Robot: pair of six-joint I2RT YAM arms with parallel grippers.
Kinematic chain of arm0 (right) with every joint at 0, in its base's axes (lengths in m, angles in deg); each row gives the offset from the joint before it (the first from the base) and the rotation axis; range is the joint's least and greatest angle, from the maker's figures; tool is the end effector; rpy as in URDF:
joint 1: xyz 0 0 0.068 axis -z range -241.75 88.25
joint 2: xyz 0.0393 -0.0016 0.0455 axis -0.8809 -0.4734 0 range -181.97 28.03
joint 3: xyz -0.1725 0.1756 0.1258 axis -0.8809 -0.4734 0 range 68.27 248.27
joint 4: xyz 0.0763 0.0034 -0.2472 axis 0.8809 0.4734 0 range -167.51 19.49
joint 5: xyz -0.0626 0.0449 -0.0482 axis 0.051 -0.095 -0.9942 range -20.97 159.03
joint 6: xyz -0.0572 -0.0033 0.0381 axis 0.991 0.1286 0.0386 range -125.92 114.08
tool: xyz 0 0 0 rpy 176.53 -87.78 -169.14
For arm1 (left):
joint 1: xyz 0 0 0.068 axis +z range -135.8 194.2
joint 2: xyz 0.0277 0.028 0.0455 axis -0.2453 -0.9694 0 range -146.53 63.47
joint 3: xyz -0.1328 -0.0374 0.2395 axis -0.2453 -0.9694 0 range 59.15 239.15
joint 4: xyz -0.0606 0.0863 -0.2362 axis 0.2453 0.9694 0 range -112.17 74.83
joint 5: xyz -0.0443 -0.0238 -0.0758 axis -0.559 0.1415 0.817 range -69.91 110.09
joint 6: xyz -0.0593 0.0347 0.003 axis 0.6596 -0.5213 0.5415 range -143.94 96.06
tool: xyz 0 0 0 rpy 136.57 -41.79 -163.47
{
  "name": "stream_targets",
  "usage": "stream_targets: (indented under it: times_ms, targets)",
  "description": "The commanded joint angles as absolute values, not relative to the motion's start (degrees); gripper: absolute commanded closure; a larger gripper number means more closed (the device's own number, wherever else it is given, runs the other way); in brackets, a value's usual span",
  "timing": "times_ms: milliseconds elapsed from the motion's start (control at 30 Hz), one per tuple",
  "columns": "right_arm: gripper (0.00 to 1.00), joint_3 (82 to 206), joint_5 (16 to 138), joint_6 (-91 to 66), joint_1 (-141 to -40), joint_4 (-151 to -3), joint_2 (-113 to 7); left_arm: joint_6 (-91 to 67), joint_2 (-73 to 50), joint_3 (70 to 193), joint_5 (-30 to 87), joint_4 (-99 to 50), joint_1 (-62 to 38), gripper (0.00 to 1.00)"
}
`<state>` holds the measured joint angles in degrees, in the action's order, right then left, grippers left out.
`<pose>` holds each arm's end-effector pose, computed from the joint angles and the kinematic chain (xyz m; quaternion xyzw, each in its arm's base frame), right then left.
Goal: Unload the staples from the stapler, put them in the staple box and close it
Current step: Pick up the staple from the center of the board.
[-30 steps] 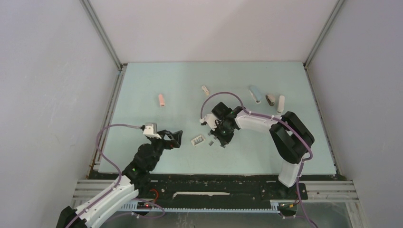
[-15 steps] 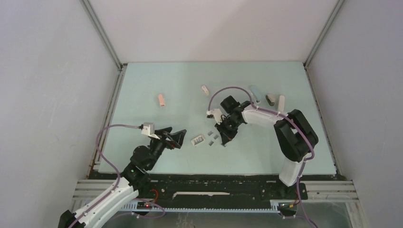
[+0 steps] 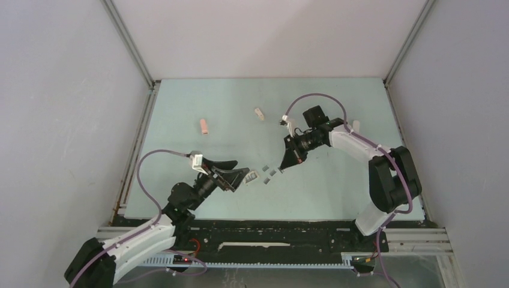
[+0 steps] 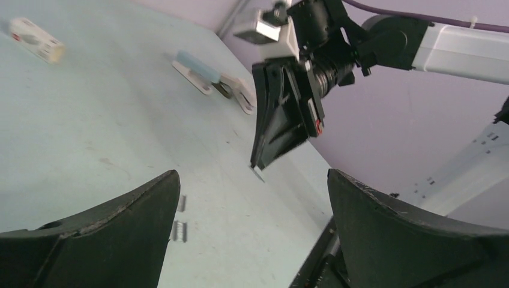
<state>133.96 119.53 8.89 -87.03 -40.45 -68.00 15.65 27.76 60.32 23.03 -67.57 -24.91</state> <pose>0.2795 0.1795 0.2083 -0.3825 0.8045 0.4328 0.1383 0.1248 -0.1052 0.2064 0.0171 0.6369 -0.5012 0.5856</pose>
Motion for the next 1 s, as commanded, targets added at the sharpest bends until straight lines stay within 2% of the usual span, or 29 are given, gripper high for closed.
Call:
stream_targets:
  times_ms: [0,333,700,967]
  targets:
    - [1.0,132.94,130.86,4.88,-84.57,-43.89,-63.81,19.56,21.67,56.74,25.48,-79.8,-27.27,0.02]
    - [1.0,130.18,139.51,-1.22,-80.83,-49.8,-61.39,24.77,11.68,57.99,26.92,-91.46,-28.72,0.02]
    - [1.0,129.05,141.77,-3.75,-79.88,-52.69,-60.79,29.32,0.18,58.8,28.13,-101.88,-29.22,0.0]
    - [1.0,127.72,143.22,-7.29,-78.55,-56.29,-60.34,29.5,-2.48,61.59,27.93,-102.41,-30.05,0.0]
